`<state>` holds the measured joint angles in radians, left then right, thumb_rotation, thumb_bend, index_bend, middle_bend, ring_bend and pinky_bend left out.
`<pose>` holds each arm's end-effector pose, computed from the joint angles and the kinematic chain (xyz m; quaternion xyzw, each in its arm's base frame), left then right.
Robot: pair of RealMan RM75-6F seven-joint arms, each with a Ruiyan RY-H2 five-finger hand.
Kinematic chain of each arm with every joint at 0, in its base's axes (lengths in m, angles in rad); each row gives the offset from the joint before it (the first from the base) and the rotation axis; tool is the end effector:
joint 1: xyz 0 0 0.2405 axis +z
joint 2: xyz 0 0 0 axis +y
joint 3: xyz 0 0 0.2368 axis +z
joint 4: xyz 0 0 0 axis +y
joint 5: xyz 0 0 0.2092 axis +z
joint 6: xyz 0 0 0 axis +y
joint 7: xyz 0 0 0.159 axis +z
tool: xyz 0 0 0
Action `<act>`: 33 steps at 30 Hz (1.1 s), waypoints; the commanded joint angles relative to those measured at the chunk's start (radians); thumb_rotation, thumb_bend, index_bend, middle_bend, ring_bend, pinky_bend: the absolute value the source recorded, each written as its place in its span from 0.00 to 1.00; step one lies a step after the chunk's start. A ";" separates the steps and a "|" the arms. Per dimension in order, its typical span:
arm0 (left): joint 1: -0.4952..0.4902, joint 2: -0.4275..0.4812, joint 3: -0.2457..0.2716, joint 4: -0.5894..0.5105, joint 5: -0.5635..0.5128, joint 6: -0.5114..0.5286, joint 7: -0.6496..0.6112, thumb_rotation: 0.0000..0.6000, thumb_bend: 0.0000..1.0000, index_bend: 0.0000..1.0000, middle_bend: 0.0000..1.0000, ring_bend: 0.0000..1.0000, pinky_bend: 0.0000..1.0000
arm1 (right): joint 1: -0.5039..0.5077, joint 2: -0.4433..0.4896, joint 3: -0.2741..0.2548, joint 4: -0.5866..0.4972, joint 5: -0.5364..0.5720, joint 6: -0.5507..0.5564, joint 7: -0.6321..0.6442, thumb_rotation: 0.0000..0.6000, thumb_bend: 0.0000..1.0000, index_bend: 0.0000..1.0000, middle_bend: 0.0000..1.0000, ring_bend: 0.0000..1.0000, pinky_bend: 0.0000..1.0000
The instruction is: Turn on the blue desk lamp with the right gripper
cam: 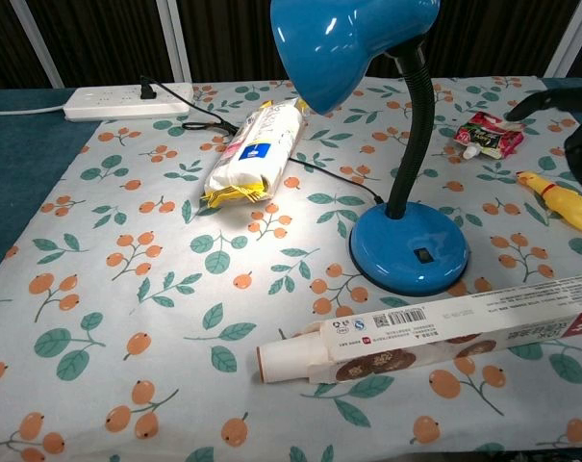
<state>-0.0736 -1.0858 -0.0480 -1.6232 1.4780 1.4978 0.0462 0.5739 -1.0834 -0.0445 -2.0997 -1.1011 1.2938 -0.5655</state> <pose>-0.2985 0.1908 0.1635 -0.5952 -0.3719 -0.3661 0.6111 -0.1594 -0.2519 0.0909 0.7262 -0.3674 0.3071 0.4933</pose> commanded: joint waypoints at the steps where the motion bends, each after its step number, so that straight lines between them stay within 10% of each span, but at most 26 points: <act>1: 0.000 0.000 0.001 -0.001 0.001 0.000 0.001 1.00 0.29 0.03 0.00 0.01 0.00 | -0.069 0.088 -0.022 -0.034 -0.085 0.078 0.066 1.00 0.39 0.02 0.22 0.33 0.21; 13: 0.002 -0.003 0.000 -0.003 0.004 0.006 0.008 1.00 0.29 0.03 0.00 0.01 0.00 | -0.324 0.188 -0.084 0.110 -0.321 0.401 0.259 1.00 0.26 0.00 0.11 0.24 0.16; 33: 0.004 -0.007 0.000 -0.004 0.010 0.016 0.021 1.00 0.29 0.03 0.00 0.01 0.00 | -0.501 -0.017 -0.087 0.451 -0.352 0.461 0.374 1.00 0.24 0.00 0.09 0.21 0.16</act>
<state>-0.0697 -1.0933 -0.0481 -1.6277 1.4878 1.5140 0.0670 0.0815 -1.0787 -0.1424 -1.6733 -1.4585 1.7639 -0.2095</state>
